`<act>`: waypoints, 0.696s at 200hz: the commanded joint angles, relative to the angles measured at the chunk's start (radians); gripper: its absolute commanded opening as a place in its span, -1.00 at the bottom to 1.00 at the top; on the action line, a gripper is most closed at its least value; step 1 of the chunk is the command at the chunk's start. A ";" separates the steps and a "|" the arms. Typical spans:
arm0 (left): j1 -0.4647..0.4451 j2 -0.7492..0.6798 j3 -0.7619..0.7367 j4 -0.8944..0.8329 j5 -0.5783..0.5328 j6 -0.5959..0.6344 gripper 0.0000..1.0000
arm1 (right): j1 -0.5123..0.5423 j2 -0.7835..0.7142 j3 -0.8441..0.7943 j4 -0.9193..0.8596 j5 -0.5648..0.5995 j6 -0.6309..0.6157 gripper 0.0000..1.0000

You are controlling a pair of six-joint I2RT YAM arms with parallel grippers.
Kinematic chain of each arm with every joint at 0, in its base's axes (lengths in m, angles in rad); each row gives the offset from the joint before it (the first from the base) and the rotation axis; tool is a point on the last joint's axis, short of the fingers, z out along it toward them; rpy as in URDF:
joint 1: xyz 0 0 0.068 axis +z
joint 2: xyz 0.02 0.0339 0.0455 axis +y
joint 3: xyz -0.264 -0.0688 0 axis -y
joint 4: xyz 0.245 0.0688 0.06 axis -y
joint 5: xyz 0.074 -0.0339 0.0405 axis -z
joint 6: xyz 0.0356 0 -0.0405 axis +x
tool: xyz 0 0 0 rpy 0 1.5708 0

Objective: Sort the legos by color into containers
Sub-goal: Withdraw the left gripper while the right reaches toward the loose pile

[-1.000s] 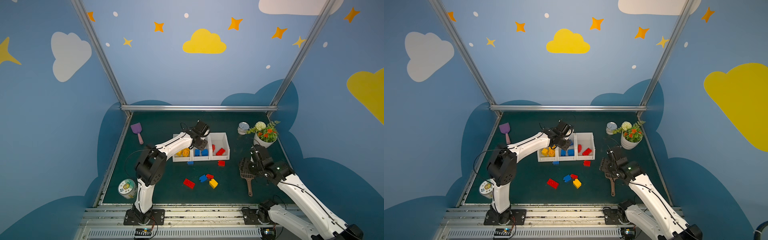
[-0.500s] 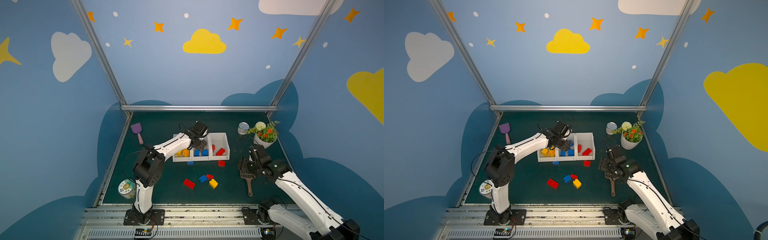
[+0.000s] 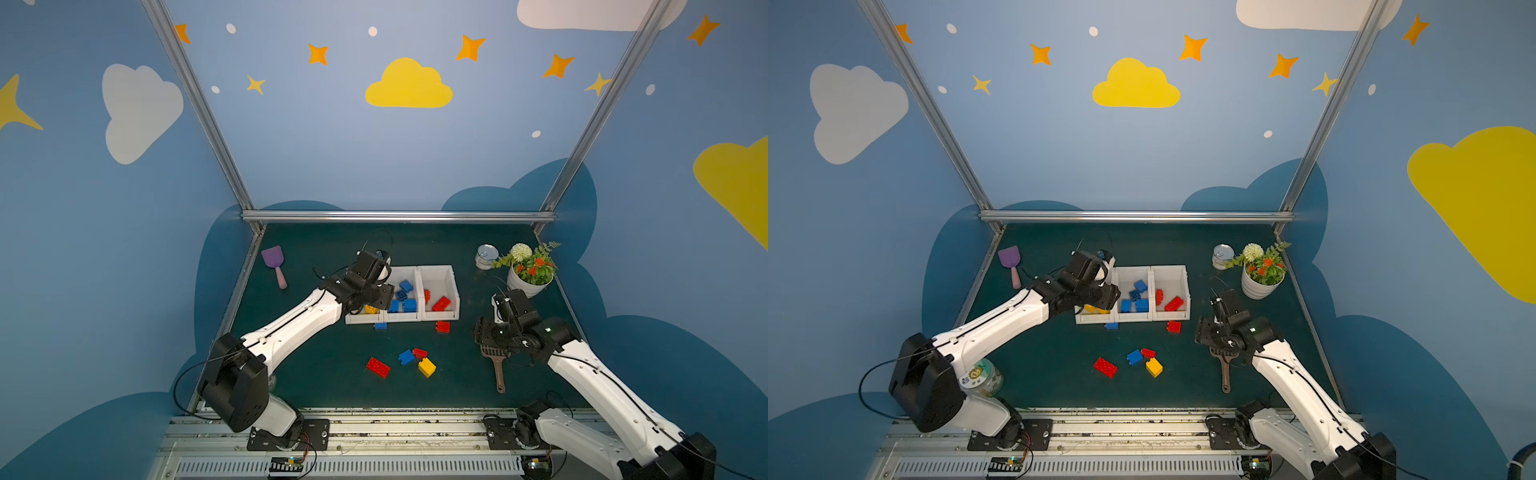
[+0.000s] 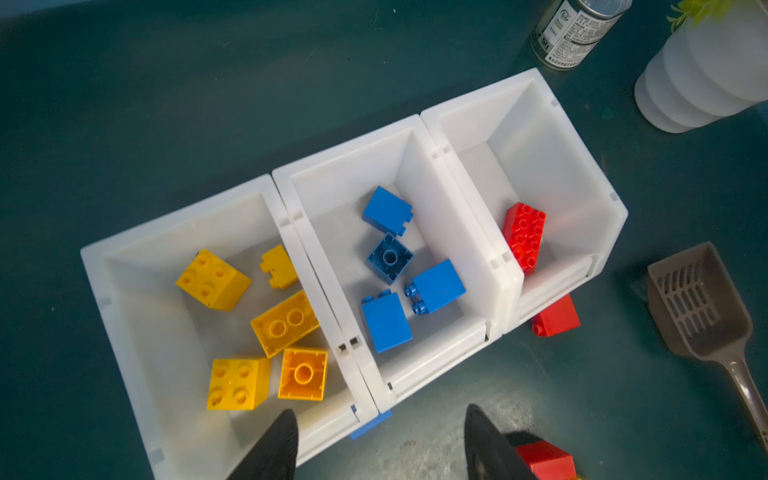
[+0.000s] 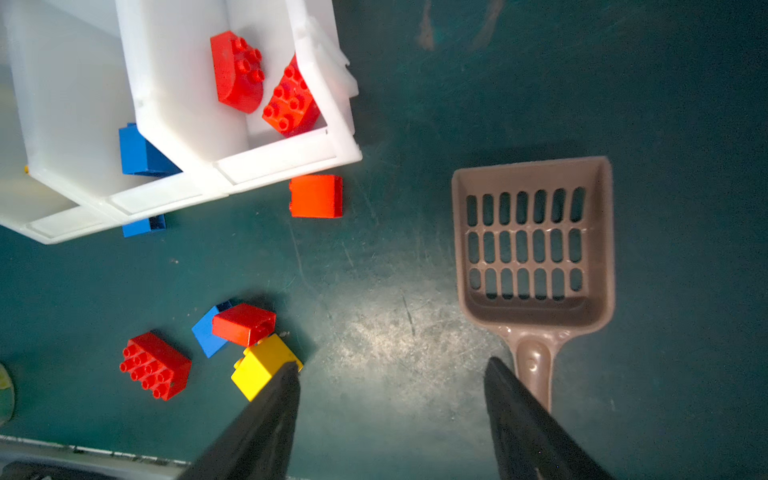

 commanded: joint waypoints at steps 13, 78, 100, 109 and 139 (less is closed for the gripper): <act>0.005 -0.129 -0.138 0.016 -0.026 -0.096 0.30 | 0.032 0.103 0.048 -0.008 -0.093 -0.008 0.38; 0.014 -0.390 -0.364 0.019 -0.071 -0.230 0.33 | 0.214 0.218 0.121 -0.026 -0.054 -0.211 0.38; 0.017 -0.473 -0.437 0.053 -0.087 -0.275 0.35 | 0.253 0.248 0.149 -0.021 -0.068 -0.306 0.37; 0.016 -0.504 -0.466 0.062 -0.092 -0.297 0.35 | 0.271 0.264 0.160 -0.012 -0.082 -0.347 0.37; 0.016 -0.594 -0.531 0.056 -0.101 -0.351 0.35 | 0.332 0.343 0.220 -0.022 -0.100 -0.444 0.35</act>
